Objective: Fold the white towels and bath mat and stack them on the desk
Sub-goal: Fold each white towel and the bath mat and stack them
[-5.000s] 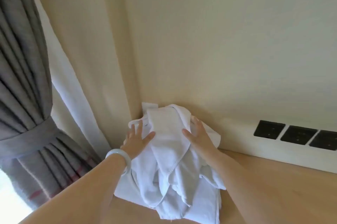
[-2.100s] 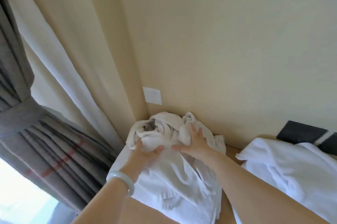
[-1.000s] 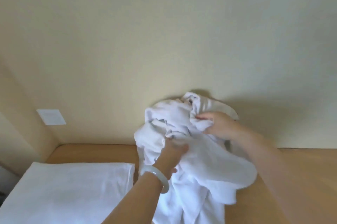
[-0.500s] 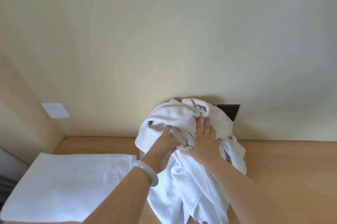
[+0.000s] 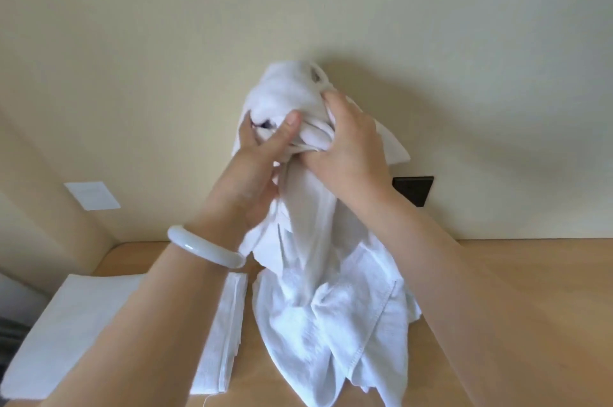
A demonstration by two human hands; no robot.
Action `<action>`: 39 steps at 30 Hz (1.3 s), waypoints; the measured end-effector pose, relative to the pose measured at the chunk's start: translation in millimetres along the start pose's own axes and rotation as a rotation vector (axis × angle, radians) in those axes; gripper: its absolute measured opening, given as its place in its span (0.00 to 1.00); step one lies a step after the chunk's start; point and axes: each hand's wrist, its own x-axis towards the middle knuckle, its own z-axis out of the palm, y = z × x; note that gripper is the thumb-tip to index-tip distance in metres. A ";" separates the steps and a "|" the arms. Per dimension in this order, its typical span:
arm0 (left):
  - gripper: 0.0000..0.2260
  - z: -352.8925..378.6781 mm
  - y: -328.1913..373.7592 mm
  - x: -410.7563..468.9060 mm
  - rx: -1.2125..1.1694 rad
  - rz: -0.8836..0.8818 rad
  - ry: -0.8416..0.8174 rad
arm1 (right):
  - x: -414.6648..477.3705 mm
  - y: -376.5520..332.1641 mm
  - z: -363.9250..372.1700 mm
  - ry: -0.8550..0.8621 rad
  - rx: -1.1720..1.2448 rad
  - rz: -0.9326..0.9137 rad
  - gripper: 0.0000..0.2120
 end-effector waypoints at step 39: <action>0.38 -8.9 -199.2 -40.0 1.860 0.374 -0.016 | -154.3 191.7 29.2 -0.702 -0.366 0.261 0.33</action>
